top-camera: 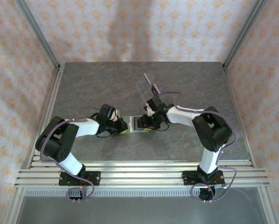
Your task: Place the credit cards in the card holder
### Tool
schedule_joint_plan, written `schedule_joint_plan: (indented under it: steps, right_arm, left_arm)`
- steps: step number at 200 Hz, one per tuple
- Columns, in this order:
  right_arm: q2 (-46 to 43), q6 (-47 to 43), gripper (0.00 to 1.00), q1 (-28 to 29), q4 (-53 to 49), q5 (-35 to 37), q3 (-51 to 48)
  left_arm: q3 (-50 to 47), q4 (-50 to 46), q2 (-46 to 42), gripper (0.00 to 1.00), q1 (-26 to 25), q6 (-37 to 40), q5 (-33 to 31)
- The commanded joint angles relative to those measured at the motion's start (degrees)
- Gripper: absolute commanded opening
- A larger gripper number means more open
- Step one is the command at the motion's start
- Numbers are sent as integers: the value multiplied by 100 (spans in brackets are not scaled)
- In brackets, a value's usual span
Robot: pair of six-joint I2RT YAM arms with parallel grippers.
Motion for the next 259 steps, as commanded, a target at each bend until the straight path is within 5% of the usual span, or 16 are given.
schedule_joint_plan:
  steps: [1,132,207,259]
  right_arm:
    - [-25,-16,47,-35,-23,76,-141]
    - [-68,36,48,-120,154,-106,-268]
    - [-52,-74,29,-120,4,-243,-139]
    - [-59,-118,36,-120,-70,-219,-117]
  left_arm:
    - [25,-19,184,10,-21,30,-21]
    - [42,-136,196,9,-21,36,-163]
    - [67,-175,227,9,-29,41,-113]
    - [15,-43,274,9,-32,-2,-52]
